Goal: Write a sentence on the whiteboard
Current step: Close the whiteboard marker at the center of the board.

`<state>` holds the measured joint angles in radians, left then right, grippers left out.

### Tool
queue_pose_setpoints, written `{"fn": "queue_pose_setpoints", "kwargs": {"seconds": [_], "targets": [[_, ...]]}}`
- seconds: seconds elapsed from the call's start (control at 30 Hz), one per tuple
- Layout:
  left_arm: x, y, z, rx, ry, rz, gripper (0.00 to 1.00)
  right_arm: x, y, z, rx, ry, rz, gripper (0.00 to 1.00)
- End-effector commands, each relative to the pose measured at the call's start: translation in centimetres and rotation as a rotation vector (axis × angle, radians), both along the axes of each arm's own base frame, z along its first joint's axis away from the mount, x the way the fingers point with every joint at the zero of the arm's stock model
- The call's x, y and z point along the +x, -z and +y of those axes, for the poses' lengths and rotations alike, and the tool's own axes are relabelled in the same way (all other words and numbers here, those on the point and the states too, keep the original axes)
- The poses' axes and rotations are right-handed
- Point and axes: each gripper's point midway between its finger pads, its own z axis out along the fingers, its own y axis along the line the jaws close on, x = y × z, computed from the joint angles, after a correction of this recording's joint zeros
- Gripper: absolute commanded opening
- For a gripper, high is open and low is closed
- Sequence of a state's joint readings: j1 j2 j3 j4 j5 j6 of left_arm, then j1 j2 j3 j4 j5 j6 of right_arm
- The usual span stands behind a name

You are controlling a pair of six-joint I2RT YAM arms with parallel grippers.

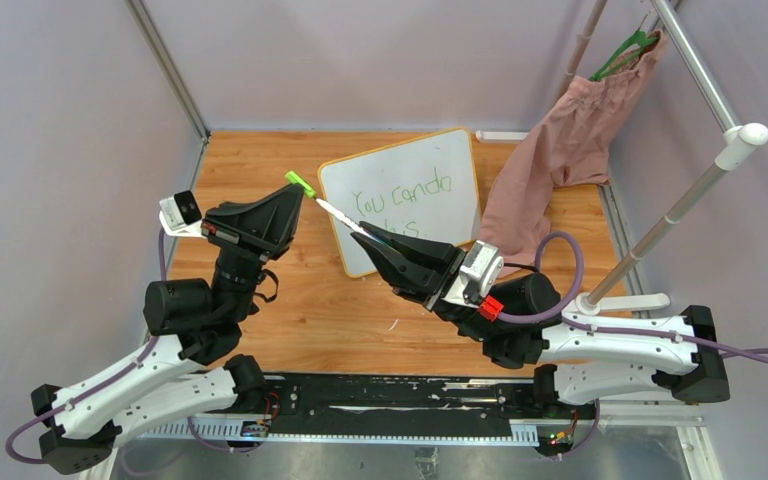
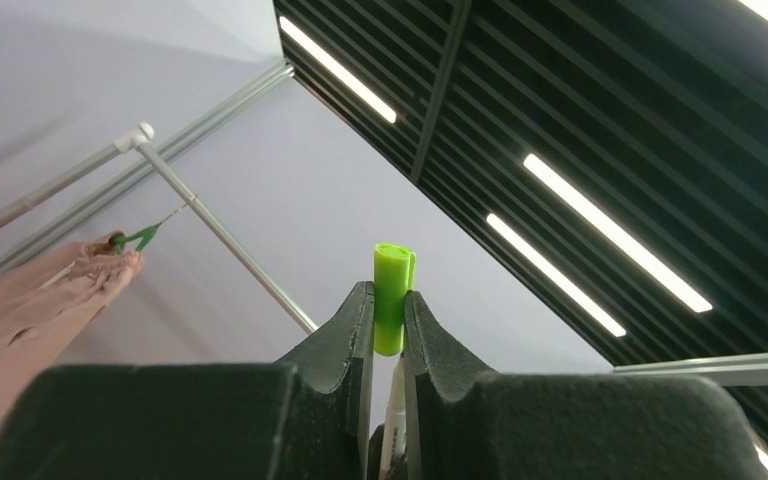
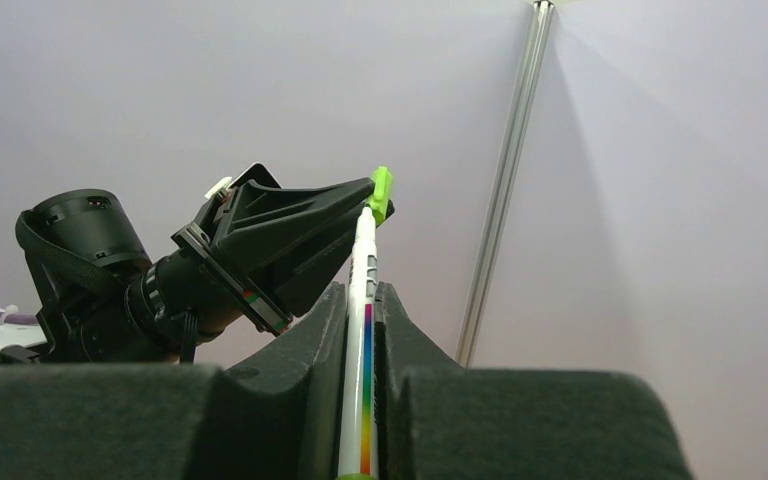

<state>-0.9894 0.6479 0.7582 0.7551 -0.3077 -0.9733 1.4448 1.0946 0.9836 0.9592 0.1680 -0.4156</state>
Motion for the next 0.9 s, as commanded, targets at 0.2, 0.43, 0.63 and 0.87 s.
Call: {"fn": "queue_pose_setpoints", "kwargs": {"seconds": [0.2,0.43,0.63,0.87], "targets": [[-0.7,-2.1,1.7,-0.051,-0.032,-0.042,0.0,-0.2,-1.2,-1.6,0.067,-0.002,0.015,0.0],[-0.8,-2.0,1.4,-0.049,-0.012,-0.047,0.0,-0.2,-1.4,-1.4,0.064,-0.003,0.012,0.0],[-1.0,-2.0,0.9,-0.044,0.011,-0.054,0.0,-0.3,-1.5,-1.2,0.065,-0.007,0.011,0.0],[-1.1,-2.0,0.7,-0.044,0.024,-0.058,0.0,-0.3,-1.5,-1.1,0.065,-0.006,0.012,0.0]]}}
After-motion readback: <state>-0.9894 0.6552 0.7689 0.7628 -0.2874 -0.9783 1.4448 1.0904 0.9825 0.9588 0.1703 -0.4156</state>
